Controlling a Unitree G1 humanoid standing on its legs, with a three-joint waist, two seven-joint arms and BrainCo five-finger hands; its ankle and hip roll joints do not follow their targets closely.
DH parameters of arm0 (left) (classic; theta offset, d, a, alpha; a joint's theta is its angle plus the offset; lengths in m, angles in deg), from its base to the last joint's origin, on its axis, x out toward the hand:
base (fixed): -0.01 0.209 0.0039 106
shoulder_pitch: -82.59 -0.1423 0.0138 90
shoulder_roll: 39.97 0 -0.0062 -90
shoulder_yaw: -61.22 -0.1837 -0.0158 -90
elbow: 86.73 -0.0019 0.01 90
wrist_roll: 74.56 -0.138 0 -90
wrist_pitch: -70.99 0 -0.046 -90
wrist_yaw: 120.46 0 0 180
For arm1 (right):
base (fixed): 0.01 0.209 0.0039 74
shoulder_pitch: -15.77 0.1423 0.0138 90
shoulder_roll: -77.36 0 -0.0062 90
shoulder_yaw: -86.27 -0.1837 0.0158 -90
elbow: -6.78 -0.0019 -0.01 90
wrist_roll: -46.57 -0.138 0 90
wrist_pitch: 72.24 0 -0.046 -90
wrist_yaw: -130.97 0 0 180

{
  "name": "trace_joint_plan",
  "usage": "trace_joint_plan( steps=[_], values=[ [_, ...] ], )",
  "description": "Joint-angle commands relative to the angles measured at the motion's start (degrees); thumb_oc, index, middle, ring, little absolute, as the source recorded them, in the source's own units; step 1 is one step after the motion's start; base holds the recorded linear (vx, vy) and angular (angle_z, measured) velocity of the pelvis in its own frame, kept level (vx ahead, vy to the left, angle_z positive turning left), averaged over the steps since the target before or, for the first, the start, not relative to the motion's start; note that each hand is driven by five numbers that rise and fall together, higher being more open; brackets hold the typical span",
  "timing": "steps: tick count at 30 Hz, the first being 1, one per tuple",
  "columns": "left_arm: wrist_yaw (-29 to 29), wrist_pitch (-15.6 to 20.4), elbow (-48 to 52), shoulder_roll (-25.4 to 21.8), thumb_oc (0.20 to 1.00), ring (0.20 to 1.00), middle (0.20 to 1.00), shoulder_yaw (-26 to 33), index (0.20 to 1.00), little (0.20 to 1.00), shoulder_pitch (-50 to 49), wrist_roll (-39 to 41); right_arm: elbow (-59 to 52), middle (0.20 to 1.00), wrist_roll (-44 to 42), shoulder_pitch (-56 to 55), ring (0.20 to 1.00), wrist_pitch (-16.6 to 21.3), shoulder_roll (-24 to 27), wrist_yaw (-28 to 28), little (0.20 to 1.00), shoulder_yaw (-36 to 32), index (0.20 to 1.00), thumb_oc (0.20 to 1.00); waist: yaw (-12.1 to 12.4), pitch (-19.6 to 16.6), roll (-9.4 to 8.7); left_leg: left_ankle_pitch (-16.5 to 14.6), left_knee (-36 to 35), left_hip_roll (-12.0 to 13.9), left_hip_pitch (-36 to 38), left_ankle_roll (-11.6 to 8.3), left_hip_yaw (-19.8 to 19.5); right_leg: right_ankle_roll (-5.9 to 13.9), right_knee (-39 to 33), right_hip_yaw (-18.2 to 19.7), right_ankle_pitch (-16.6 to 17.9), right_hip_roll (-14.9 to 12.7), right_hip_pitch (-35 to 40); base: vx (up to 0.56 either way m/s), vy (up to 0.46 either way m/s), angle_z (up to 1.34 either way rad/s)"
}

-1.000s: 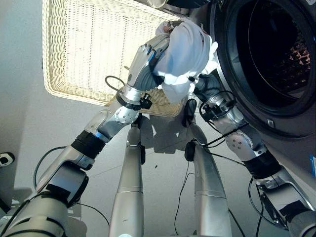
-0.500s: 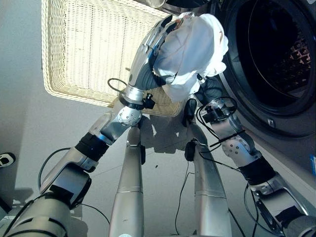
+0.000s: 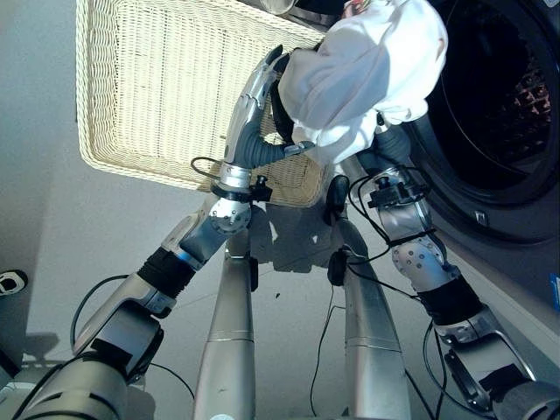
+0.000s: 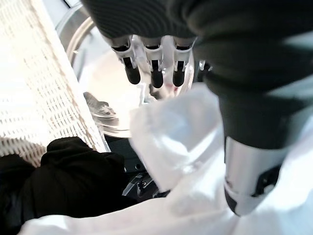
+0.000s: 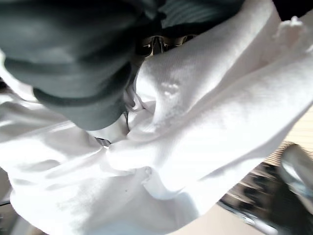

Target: Put the clothes into the washing machine.

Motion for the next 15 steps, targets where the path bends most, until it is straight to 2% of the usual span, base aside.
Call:
trace_joint_plan(
  steps=[1, 6, 9, 11, 12, 15],
  values=[
    [-0.8, 9.4, 1.2, 3.0, 1.000, 1.000, 1.000, 3.5, 1.000, 1.000, 0.2, 8.6, -2.5, 0.200, -1.5, 1.2, 0.200, 4.6, 1.3, 2.1, 0.200, -3.9, 0.200, 0.200, -2.1, -0.2, 3.46, 3.7, -3.1, -7.1, 0.7, 6.15, 2.4, 6.39, 1.9, -5.5, 0.4, 3.1, 2.4, 0.00, 0.000, 0.00],
    [-5.8, 12.9, -4.6, 4.0, 1.000, 1.000, 1.000, 5.5, 1.000, 1.000, 0.3, 14.5, 6.0, 0.200, -5.1, 3.0, 0.200, 1.6, 3.0, 7.0, 0.200, -6.6, 0.200, 0.200, -1.9, -0.2, 3.46, 3.5, -2.5, -7.1, 0.5, 5.79, 2.4, 6.44, 2.2, -5.3, 0.4, 3.2, 2.3, 0.00, 0.000, 0.00],
    [-8.6, 12.8, -9.1, 4.1, 1.000, 1.000, 1.000, 5.9, 1.000, 1.000, 1.2, 15.9, 14.9, 0.200, -5.9, 5.5, 0.200, -1.1, 5.2, 10.1, 0.200, -7.4, 0.200, 0.200, -1.6, -0.2, 3.50, 3.5, -2.4, -7.1, 0.3, 5.53, 2.4, 6.46, 2.1, -5.6, 0.5, 3.2, 2.3, 0.00, 0.000, 0.00],
    [-9.6, 12.2, -11.1, 4.1, 1.000, 1.000, 1.000, 5.9, 1.000, 1.000, 1.7, 15.1, 18.1, 0.200, -6.5, 6.4, 0.200, -1.4, 5.7, 11.1, 0.200, -7.6, 0.200, 0.200, -1.6, -0.2, 3.44, 3.4, -2.4, -7.1, 0.3, 5.40, 2.5, 6.51, 1.8, -5.7, 0.6, 3.2, 2.4, 0.00, 0.000, 0.00],
    [-10.7, 11.3, -15.4, 3.5, 1.000, 1.000, 1.000, 4.9, 1.000, 1.000, 3.4, 16.4, 25.6, 0.200, -9.0, 8.9, 0.200, -2.3, 7.8, 13.6, 0.200, -7.6, 0.200, 0.200, -1.4, -0.2, 3.49, 3.3, -2.4, -6.9, 0.5, 5.29, 2.6, 6.47, 1.9, -6.0, 0.7, 3.2, 2.6, 0.00, 0.000, 0.00],
    [-10.9, 9.4, -21.1, 3.1, 1.000, 1.000, 1.000, 3.7, 1.000, 1.000, 5.4, 19.0, 36.7, 0.200, -13.2, 13.6, 0.200, -2.4, 11.1, 17.0, 0.200, -7.0, 0.200, 0.200, -1.1, -0.2, 3.69, 3.2, -2.3, -6.7, 0.2, 5.07, 2.7, 6.49, 1.8, -6.1, 0.8, 3.3, 2.5, 0.00, 0.000, 0.00]
  ],
)
